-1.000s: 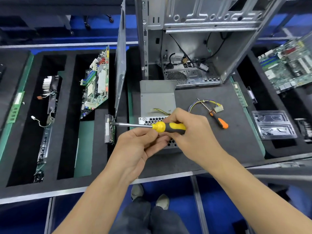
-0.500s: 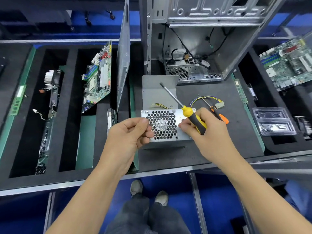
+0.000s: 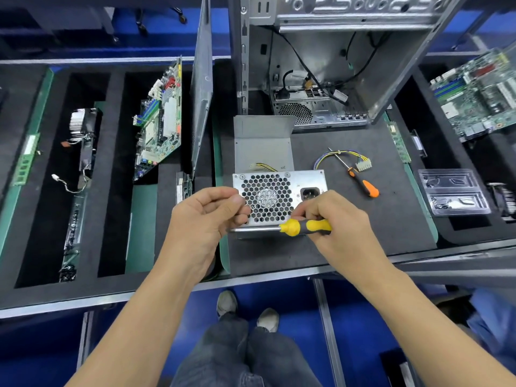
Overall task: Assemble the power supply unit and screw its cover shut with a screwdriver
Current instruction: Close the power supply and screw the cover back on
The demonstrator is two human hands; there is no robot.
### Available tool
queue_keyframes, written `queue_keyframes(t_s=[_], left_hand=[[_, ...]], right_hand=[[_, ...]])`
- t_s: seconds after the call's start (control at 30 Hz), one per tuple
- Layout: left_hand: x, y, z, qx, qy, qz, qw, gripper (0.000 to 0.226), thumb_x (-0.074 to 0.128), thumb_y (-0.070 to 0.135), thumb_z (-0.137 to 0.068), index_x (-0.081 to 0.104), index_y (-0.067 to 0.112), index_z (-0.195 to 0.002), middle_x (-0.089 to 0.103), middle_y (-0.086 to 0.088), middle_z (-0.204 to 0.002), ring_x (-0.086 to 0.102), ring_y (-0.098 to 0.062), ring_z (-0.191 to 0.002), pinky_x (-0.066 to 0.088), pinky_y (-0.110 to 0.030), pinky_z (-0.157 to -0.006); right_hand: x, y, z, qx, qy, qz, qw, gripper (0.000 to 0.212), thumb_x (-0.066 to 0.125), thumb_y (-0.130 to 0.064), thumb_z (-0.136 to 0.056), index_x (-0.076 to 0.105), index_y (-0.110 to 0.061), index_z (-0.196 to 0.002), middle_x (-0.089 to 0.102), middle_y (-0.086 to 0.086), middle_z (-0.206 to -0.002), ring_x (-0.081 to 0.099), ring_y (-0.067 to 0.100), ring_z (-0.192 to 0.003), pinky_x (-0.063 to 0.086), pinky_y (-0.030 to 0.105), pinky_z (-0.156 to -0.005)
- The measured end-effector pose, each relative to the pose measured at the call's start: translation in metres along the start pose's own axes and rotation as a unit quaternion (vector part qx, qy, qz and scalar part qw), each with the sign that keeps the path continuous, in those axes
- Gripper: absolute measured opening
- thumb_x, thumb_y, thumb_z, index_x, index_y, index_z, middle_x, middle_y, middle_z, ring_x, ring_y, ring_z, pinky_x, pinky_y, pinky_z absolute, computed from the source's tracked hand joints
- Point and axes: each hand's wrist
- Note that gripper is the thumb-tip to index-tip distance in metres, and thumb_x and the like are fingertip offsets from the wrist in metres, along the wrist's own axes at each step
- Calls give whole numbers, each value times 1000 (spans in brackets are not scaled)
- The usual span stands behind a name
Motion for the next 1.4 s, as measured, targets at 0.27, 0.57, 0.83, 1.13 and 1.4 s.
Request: queue_keyframes(t_s=[0.27,0.57,0.83,1.13,1.4], left_hand=[[-8,-3,-1,-10,15,41,999,22,78,11,-68,73,5,-88,72,-15,-78,71,-21,-69,57,-23,-65],[-20,-6,2,-21,33,29,999,9,78,13,-67,78,13,-76,73,-11,-77,70,-19,-68,57,-21,-63],[-18,-5,3,-29,40,27,998,22,76,12,-68,71,6,-88,72,-9,-75,70,-17,-66,57,-21,-62],[-14,1,2,-70,55,106,990,15,66,-4,-87,67,0,-101,74,-11,-82,72,-18,-72,57,-22,-64],[8,13,9,-40,-11,15,999,18,78,27,-78,68,16,-88,48,9,-63,42,-8,-52,37,-18,-48]], right_hand=[[8,7,3,-69,9,-3,998,38,71,22,-71,50,-9,-74,57,-3,-93,67,23,-93,48,22,-78],[13,10,9,-98,46,60,992,24,66,12,-80,56,-9,-80,67,2,-95,63,28,-85,50,42,-70],[17,8,12,-96,83,13,992,28,45,-12,-102,59,-5,-80,67,9,-94,65,31,-85,56,44,-69],[7,7,18,86,93,-54,990,36,75,12,-74,48,-13,-75,71,-1,-95,67,0,-96,50,15,-75],[-25,6,4,186,151,-213,947,7,47,-42,-94,52,-39,-90,45,0,-63,41,19,-59,37,31,-54]])
Point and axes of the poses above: each hand's wrist, its own z-axis away from the middle knuckle, its own x-axis out of the palm, y = z × x
